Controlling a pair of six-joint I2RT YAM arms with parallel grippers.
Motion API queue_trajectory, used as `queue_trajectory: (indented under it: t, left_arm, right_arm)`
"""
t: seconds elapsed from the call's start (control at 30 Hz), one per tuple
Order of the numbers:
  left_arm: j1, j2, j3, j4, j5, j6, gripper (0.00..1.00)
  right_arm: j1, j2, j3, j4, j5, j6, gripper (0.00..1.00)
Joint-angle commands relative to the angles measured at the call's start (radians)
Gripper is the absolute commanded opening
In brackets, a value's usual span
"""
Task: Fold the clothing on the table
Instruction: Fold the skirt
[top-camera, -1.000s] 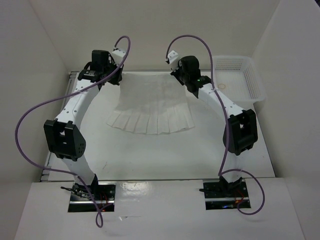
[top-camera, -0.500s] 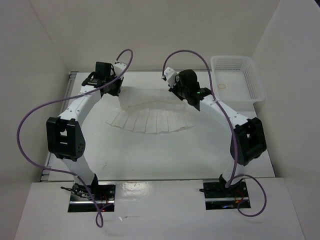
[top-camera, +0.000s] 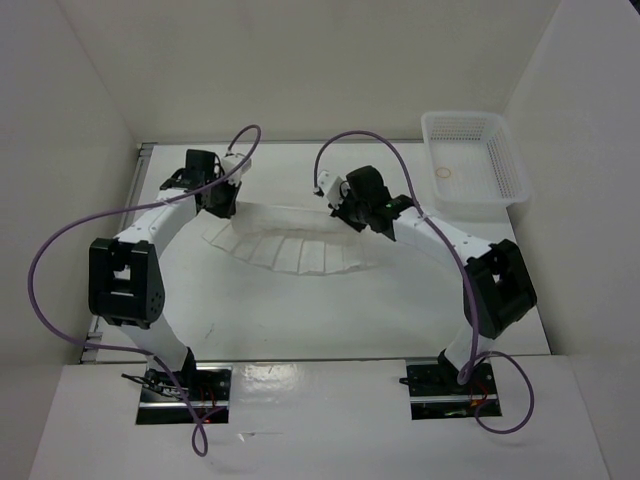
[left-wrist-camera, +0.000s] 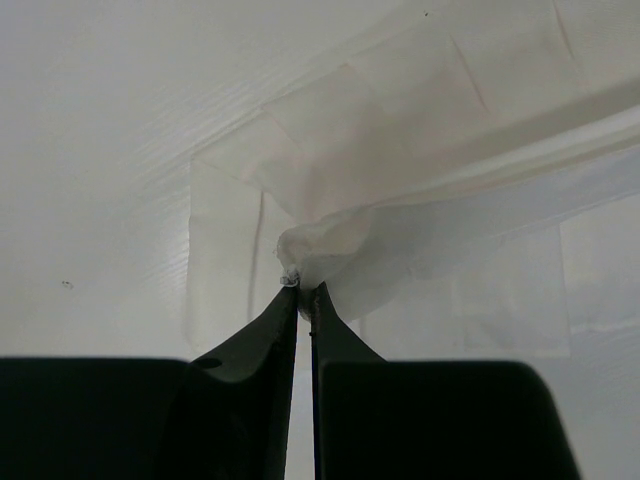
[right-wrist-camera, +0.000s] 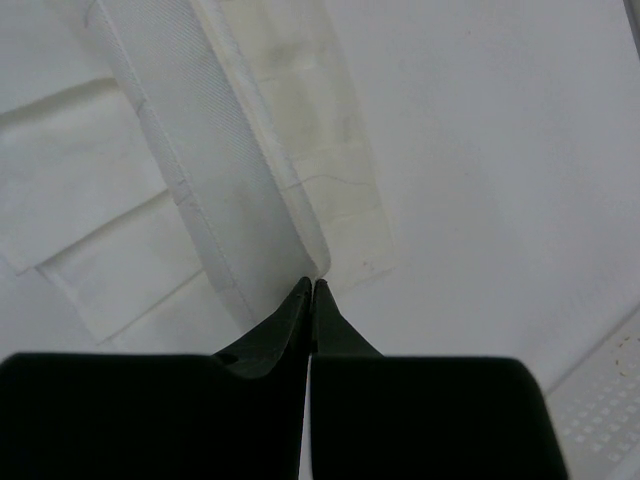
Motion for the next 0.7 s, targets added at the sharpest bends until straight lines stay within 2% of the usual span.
queue_trajectory:
  t: [0.0, 0.07, 0.13, 0.3, 0.43, 0.53, 0.67]
  left_arm:
    - [0.066, -0.037, 0.043, -0.046, -0.117, 0.087, 0.09]
    - [0.066, -0.089, 0.054, -0.104, -0.051, 0.112, 0.08]
    - [0.066, -0.137, 0.001, -0.153, -0.001, 0.159, 0.08]
    - [-0.015, -0.342, -0.145, -0.256, 0.000, 0.285, 0.08]
    - [-0.040, -0.526, -0.225, -0.351, 0.000, 0.365, 0.07]
    - [-0.062, -0.643, -0.250, -0.384, -0.010, 0.374, 0.07]
    - [-0.083, -0.700, -0.269, -0.370, -0.045, 0.364, 0.08]
  right_arm:
    - [-0.028, -0.054, -0.014, -0.137, 0.131, -0.035, 0.00]
    - [-0.028, -0.087, -0.003, -0.184, 0.114, -0.035, 0.00]
    - [-0.028, -0.120, 0.006, -0.231, 0.050, -0.044, 0.00]
    - [0.029, -0.195, -0.006, -0.378, -0.007, -0.044, 0.00]
    - [0.084, -0.223, -0.006, -0.464, -0.042, -0.034, 0.00]
    - [0.131, -0.223, -0.006, -0.490, -0.042, -0.020, 0.00]
    - [0.150, -0.232, -0.015, -0.444, 0.016, 0.003, 0.00]
